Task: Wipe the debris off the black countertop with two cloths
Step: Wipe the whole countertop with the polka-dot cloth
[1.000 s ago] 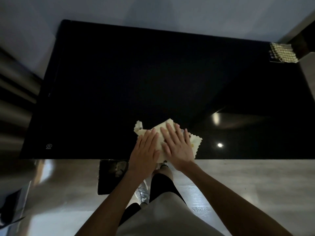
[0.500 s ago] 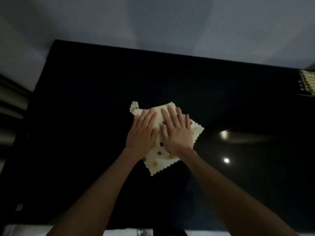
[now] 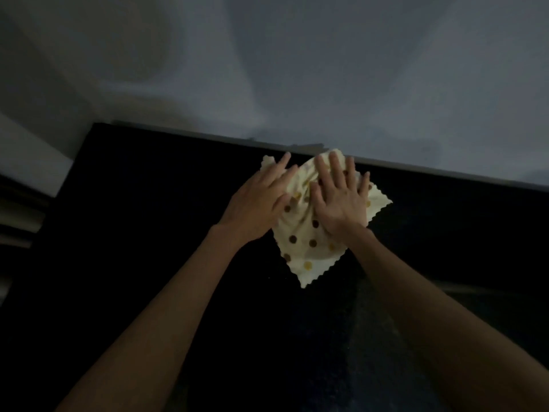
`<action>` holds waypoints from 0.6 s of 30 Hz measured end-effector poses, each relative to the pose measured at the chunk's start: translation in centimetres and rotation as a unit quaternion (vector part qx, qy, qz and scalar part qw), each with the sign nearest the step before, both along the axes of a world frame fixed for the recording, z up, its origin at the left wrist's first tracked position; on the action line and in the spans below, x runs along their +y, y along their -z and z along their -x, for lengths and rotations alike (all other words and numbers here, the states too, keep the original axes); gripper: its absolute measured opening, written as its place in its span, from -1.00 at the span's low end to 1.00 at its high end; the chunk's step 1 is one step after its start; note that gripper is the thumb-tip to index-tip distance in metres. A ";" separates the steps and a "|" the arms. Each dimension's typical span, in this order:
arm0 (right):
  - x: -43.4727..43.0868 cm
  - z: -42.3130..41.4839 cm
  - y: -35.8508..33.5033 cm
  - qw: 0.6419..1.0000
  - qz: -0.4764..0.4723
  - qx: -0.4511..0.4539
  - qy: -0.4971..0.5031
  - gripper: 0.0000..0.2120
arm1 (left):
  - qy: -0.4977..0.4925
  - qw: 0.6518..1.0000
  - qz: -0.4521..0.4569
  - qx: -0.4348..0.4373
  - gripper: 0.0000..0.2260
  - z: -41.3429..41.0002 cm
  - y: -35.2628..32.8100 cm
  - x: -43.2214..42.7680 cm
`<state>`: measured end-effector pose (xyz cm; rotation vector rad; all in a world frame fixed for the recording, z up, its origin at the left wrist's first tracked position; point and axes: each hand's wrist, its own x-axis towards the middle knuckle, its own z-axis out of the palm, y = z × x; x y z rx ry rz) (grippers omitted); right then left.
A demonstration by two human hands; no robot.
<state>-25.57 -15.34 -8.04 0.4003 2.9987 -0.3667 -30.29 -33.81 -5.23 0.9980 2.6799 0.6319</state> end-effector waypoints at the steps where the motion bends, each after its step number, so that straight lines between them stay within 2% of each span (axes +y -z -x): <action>1: -1.0 0.6 -0.2 1.000 0.013 -0.010 0.004 -0.41 | -0.017 1.000 0.009 0.017 -0.55 -0.1 -0.2 -1.7; 4: -5.3 2.5 -0.6 0.999 -0.010 -0.037 -0.037 -0.24 | -0.114 0.991 0.053 0.042 -0.57 -1.4 0.1 -7.4; 6: -8.2 4.2 -0.4 0.996 -0.031 -0.040 -0.066 -0.22 | -0.187 0.981 0.054 0.027 -0.58 -2.8 -0.2 -11.0; 10: -13.5 8.8 0.1 0.994 -0.028 -0.001 -0.102 -0.32 | -0.256 0.963 0.078 0.015 -0.59 -6.4 -1.1 -17.2; 13: -19.4 11.5 0.3 0.983 -0.008 0.019 -0.185 -0.40 | -0.306 0.946 0.103 0.003 -0.59 -8.3 -0.6 -21.4; 18: -29.0 8.0 1.3 0.936 -0.007 0.047 -0.349 -0.45 | -0.358 0.924 0.131 0.013 -0.59 -10.6 0.4 -24.8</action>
